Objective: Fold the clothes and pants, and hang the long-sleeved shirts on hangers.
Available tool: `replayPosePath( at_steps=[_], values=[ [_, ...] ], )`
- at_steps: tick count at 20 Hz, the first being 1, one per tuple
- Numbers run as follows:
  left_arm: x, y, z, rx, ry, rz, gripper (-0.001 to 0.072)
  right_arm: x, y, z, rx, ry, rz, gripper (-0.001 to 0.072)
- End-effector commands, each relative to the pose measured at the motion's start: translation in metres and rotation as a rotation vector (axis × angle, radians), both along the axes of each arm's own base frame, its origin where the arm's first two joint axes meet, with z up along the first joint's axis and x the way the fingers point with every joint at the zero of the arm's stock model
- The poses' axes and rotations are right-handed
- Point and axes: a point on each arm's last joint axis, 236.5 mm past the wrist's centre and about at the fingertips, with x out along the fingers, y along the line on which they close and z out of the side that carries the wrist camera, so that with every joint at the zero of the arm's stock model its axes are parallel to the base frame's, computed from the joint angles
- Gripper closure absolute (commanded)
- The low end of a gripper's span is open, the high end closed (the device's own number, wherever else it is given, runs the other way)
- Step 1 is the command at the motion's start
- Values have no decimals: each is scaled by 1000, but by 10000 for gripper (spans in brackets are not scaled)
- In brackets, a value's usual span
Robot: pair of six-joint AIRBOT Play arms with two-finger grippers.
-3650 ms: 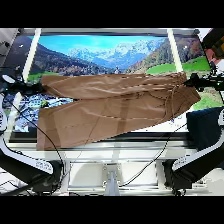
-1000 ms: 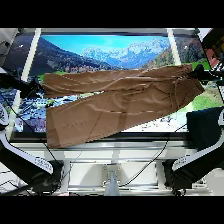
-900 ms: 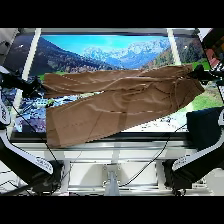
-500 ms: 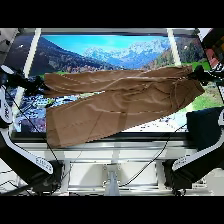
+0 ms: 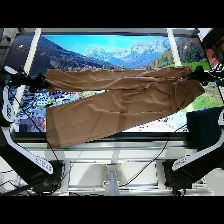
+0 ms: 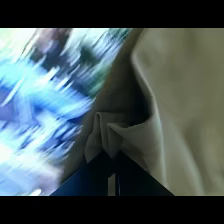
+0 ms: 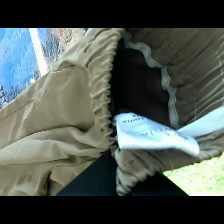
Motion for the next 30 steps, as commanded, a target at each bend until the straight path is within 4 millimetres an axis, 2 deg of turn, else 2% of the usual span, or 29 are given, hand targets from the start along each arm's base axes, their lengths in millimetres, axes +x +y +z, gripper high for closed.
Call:
replayPosePath(
  at_steps=[1,3,5,7,9,11,12,13,15,17,19,21,25,27,30],
  values=[
    [48,-1,45,-112,-222,127,691,7,-2,5,7,-29,-22,676],
    [62,2,77,-170,-339,131,692,12,-4,9,11,-50,-40,675],
    [72,16,108,-187,-413,158,694,19,-10,13,3,-82,-73,676],
    [82,27,143,-169,-492,159,695,35,-18,28,-4,-149,-124,676],
    [90,33,183,-137,-575,139,696,53,-25,53,-47,-226,-151,676],
    [85,33,212,-123,-611,88,697,61,-30,75,-106,-267,-144,677],
    [75,30,215,-137,-588,50,697,60,-33,79,-126,-260,-140,677],
    [61,26,211,-154,-546,4,696,54,-37,76,-153,-223,-137,677],
    [16,7,188,-206,-382,-147,695,34,-44,52,-219,-96,-109,677],
    [-44,-8,150,-238,-139,-305,694,13,-46,28,-263,17,-54,677],
    [-83,-9,113,-197,68,-364,694,5,-46,15,-270,62,-37,677],
    [-100,-9,86,-123,197,-377,694,5,-47,11,-258,74,-51,677],
    [-119,-33,79,-75,308,-492,694,1,-61,7,-305,97,-81,677],
    [-124,-27,67,22,372,-508,694,-3,-64,1,-323,123,-76,677],
    [-115,-14,44,217,423,-484,693,-4,-66,-4,-327,131,-76,677]
  ],
)
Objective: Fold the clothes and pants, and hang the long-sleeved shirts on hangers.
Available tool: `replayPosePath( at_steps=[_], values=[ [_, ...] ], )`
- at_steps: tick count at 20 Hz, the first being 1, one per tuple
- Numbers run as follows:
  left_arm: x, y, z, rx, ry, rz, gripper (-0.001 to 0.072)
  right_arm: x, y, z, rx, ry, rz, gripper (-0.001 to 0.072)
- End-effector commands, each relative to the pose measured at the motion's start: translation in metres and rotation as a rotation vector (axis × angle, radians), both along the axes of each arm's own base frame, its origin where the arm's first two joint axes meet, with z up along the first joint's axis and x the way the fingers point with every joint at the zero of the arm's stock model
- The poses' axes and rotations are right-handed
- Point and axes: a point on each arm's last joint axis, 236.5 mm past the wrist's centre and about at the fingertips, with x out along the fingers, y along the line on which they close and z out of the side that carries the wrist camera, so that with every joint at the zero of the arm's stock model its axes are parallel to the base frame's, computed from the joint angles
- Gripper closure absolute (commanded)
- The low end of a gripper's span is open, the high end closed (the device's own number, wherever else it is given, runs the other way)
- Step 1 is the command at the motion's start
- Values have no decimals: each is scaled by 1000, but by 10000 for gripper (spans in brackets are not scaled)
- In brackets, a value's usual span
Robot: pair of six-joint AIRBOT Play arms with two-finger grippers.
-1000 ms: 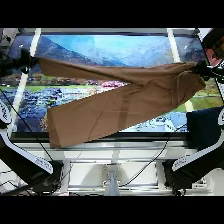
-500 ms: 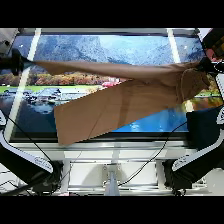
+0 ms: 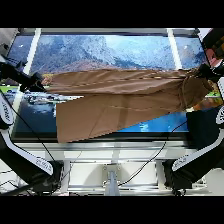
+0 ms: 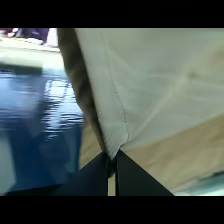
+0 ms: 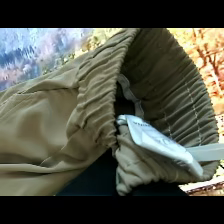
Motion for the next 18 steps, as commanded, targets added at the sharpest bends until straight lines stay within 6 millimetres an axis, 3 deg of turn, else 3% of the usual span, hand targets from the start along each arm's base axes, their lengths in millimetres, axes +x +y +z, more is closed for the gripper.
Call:
replayPosePath(
  at_steps=[1,4,7,11,15,18],
  values=[
    [6,20,-25,253,15,-33,694,-4,-6,-10,-23,31,-5,677],
    [37,34,-38,409,-83,2,693,-10,4,-28,-17,70,21,677],
    [59,40,-40,442,-167,25,693,-14,15,-46,5,86,14,678],
    [71,46,-37,460,-222,39,693,-15,18,-33,12,10,-44,678],
    [73,66,-36,515,-237,42,693,-53,30,-23,26,-6,-98,679],
    [87,81,-32,531,-308,74,692,-87,43,-18,0,-53,-160,679]
  ],
)
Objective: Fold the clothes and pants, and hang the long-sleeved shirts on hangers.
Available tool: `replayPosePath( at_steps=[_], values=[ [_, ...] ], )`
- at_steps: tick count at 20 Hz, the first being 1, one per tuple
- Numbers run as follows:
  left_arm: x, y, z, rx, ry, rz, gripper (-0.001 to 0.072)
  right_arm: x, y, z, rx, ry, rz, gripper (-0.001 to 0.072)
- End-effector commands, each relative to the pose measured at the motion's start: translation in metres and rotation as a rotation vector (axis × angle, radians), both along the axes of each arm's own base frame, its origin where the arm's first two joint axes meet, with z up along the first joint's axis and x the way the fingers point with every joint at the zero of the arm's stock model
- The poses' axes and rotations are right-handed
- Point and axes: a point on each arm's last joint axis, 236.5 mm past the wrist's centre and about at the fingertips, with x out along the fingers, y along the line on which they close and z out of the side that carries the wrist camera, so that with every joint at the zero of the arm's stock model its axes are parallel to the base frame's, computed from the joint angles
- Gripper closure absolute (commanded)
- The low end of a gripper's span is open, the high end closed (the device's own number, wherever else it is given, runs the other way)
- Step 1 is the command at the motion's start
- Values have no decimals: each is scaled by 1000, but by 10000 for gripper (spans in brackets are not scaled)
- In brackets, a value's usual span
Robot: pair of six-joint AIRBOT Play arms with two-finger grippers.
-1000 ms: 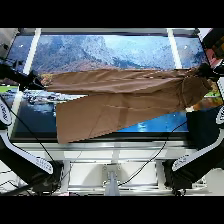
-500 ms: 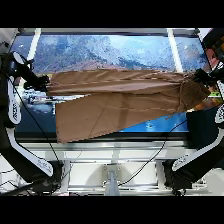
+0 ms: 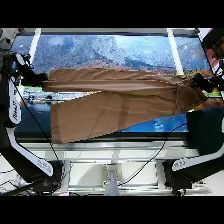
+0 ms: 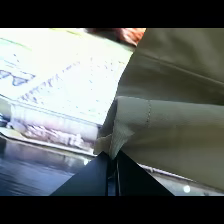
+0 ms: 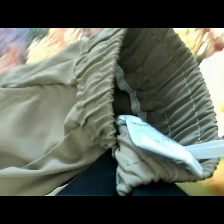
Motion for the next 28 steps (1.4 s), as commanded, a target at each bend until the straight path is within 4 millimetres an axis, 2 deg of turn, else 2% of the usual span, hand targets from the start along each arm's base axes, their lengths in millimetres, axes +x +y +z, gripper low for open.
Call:
replayPosePath(
  at_steps=[1,4,6,8,11,13,14,16,19,21,23,24,26,28],
  values=[
    [15,16,4,33,-74,8,692,-37,14,2,-18,-55,-84,679],
    [28,23,9,61,-134,-8,692,-66,47,-9,83,-45,-123,679],
    [39,28,14,76,-188,-5,693,-67,53,-8,113,-62,-143,678],
    [52,31,20,88,-245,-6,692,-51,35,5,83,-157,-218,678],
    [71,22,29,74,-331,-11,692,-15,-2,44,27,-370,-376,678],
    [77,14,31,41,-358,0,692,9,-5,59,-60,-418,-328,678],
    [76,13,31,36,-357,12,692,18,-4,58,-74,-417,-303,678],
    [77,13,31,34,-360,17,692,27,-14,50,-80,-408,-309,677],
    [77,14,30,34,-361,19,691,32,-24,30,-65,-378,-327,677],
    [78,2,21,-12,-346,23,691,32,-23,14,-52,-349,-325,678],
    [67,-9,6,-43,-278,18,691,31,-20,2,-37,-321,-318,677],
    [56,-8,-2,-29,-223,8,691,30,-20,0,-46,-317,-311,677],
    [33,8,-11,41,-115,-9,691,29,-21,-1,-71,-307,-291,677],
    [22,22,-3,97,-80,-11,691,28,-22,-1,-80,-305,-284,677]
  ],
)
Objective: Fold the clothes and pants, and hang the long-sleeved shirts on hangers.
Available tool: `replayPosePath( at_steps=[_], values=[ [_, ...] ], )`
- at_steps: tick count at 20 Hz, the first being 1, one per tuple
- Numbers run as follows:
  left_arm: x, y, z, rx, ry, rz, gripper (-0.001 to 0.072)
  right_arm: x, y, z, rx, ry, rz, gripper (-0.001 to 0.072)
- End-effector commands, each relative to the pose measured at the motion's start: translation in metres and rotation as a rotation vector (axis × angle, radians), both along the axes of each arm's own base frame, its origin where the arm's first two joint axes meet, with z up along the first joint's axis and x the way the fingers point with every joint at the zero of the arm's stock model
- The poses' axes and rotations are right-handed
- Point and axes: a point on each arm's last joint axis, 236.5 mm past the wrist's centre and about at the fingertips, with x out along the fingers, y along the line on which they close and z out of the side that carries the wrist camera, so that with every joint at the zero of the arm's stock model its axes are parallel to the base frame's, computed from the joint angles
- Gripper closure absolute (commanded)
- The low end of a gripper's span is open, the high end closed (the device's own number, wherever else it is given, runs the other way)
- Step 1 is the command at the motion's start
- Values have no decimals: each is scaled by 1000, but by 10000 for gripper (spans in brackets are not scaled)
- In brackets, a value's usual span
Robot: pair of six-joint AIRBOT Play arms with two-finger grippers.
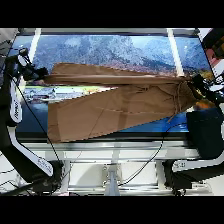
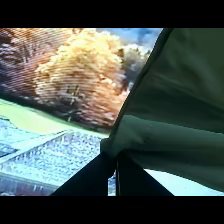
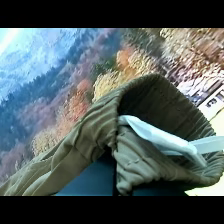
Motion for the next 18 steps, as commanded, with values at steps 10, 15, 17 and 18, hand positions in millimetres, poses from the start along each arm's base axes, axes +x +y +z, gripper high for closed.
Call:
replayPosePath(
  at_steps=[10,15,17,18],
  values=[
    [122,-23,268,16,-1085,56,692,37,7,63,-47,-75,103,677],
    [25,-3,80,142,-233,-17,692,16,16,25,-74,100,218,677],
    [-23,1,12,102,-14,-4,692,4,26,-3,-40,193,271,677],
    [-41,-3,-13,72,48,4,691,-1,31,-17,-15,230,289,677]
  ],
)
